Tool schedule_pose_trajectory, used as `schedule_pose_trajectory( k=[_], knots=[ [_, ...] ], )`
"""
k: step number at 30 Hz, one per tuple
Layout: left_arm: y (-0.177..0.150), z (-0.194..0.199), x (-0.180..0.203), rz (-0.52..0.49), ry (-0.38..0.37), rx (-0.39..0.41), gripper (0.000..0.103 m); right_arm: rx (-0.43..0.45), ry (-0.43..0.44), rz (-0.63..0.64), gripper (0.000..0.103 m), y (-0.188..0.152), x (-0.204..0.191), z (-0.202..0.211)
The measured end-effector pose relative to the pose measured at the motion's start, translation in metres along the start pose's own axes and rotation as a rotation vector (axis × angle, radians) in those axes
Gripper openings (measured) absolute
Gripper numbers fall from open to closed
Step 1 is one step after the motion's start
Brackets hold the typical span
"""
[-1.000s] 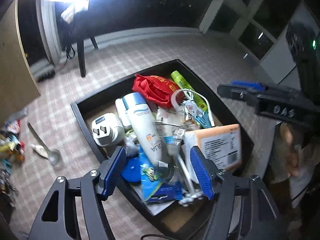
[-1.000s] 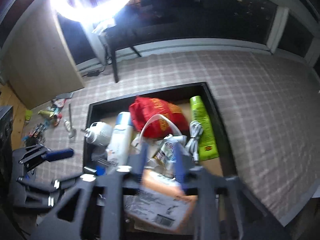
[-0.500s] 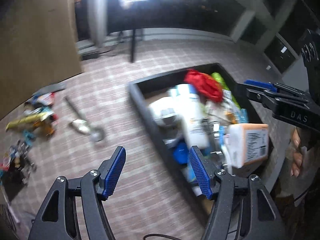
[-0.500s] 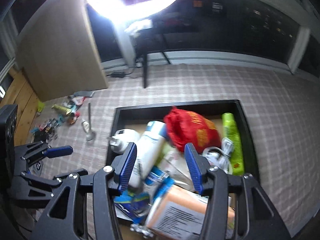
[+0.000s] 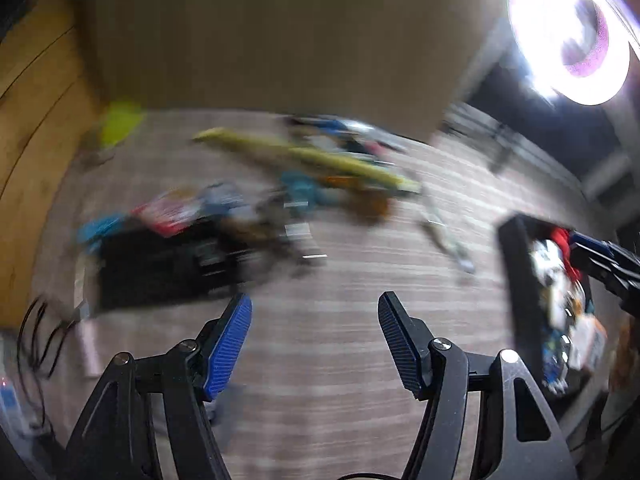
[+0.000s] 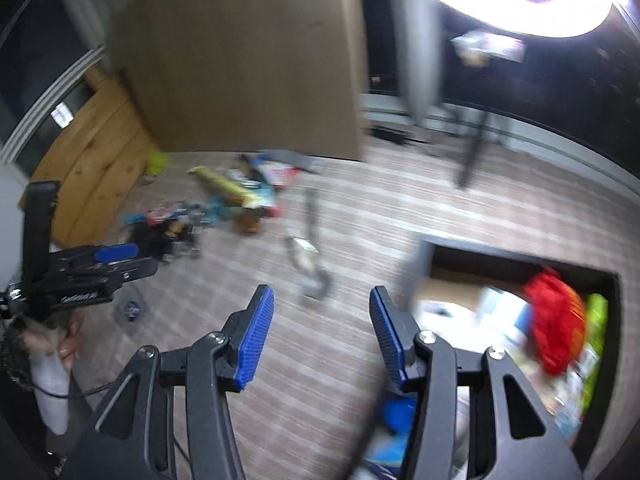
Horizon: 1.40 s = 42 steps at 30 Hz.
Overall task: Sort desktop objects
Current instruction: 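Move the right tool back over the pile toward the black pouch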
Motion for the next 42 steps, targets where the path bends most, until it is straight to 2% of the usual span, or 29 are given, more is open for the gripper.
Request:
schedule_pose_trajectory(
  k=[4, 7, 9, 13, 15, 20, 22, 27, 32, 37, 42],
  knots=[
    [-0.015, 0.003, -0.072, 0.144, 0.065, 0.006, 0.058, -0.039, 0.107, 0.125, 0.049, 0.030, -0.068, -0.043],
    [-0.022, 0.004, -0.105, 0.216, 0.092, 0.014, 0.054, -0.069, 0.195, 0.247, 0.045, 0.053, -0.129, -0.080],
    [-0.027, 0.003, -0.116, 0.257, 0.093, 0.017, 0.051, -0.101, 0.237, 0.300, 0.037, 0.060, -0.160, -0.100],
    [-0.034, 0.000, -0.130, 0.312, 0.094, 0.029, 0.047, -0.200, 0.329, 0.404, 0.035, 0.069, -0.227, -0.157],
    [-0.036, -0.007, -0.132, 0.337, 0.085, 0.026, 0.041, -0.249, 0.372, 0.420, 0.033, 0.067, -0.251, -0.179],
    [-0.038, -0.022, -0.133, 0.360, 0.071, 0.011, 0.038, -0.392, 0.432, 0.461, 0.033, 0.047, -0.296, -0.237],
    [-0.039, -0.026, -0.134, 0.368, 0.062, 0.005, 0.037, -0.421, 0.404, 0.491, 0.032, 0.038, -0.305, -0.259],
    [-0.039, -0.037, -0.132, 0.406, 0.011, -0.016, 0.037, -0.402, 0.340, 0.525, 0.032, 0.047, -0.304, -0.283],
    [-0.035, -0.050, -0.125, 0.382, 0.014, -0.026, 0.037, -0.451, 0.333, 0.525, 0.033, 0.048, -0.297, -0.297],
    [-0.030, -0.056, -0.127, 0.377, 0.025, -0.021, 0.037, -0.489, 0.373, 0.452, 0.034, 0.046, -0.282, -0.300],
    [-0.028, -0.057, -0.133, 0.405, 0.005, -0.008, 0.037, -0.529, 0.388, 0.352, 0.034, 0.039, -0.261, -0.293]
  ],
)
Point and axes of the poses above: each gripper's, at about its wrist camera, not at the fingertips, and z roughly against the way its jaws point, x to its right, y to its top, the point moved 4 cm from there along -z, roughly the way its jaws point, and after that the axes turned 6 degrees about x, right-handed, at the moved point
